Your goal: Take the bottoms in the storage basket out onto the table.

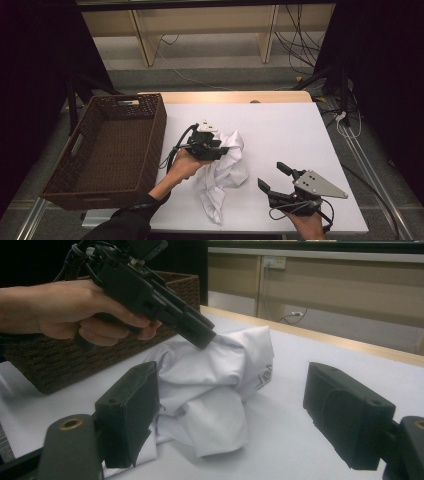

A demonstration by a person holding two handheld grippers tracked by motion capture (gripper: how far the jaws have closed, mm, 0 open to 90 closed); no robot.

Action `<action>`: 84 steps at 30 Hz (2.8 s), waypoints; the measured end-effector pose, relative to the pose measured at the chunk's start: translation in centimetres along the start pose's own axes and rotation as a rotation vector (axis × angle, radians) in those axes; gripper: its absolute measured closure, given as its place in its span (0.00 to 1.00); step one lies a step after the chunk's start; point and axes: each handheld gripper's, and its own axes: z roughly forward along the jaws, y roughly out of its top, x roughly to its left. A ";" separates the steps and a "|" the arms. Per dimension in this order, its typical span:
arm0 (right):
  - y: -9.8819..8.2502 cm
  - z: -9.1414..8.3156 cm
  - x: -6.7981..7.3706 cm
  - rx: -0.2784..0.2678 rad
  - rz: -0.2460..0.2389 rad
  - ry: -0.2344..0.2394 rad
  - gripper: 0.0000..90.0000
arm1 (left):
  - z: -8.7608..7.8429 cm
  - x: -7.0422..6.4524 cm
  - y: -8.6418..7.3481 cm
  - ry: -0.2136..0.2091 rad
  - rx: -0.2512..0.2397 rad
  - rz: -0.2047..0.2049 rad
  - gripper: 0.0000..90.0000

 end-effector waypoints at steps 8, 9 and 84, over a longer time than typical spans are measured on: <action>0.0 0.0 0.0 0.004 0.000 -0.001 0.26 | 0.3 -0.2 -0.3 -0.004 0.011 0.006 0.61; 0.0 0.0 0.0 0.003 0.000 -0.001 0.26 | 0.3 -0.2 -0.3 -0.005 0.012 0.005 0.61; 0.0 0.0 0.2 0.011 -0.011 0.002 0.26 | -5.9 -0.3 -0.4 -0.039 -0.211 -0.022 0.17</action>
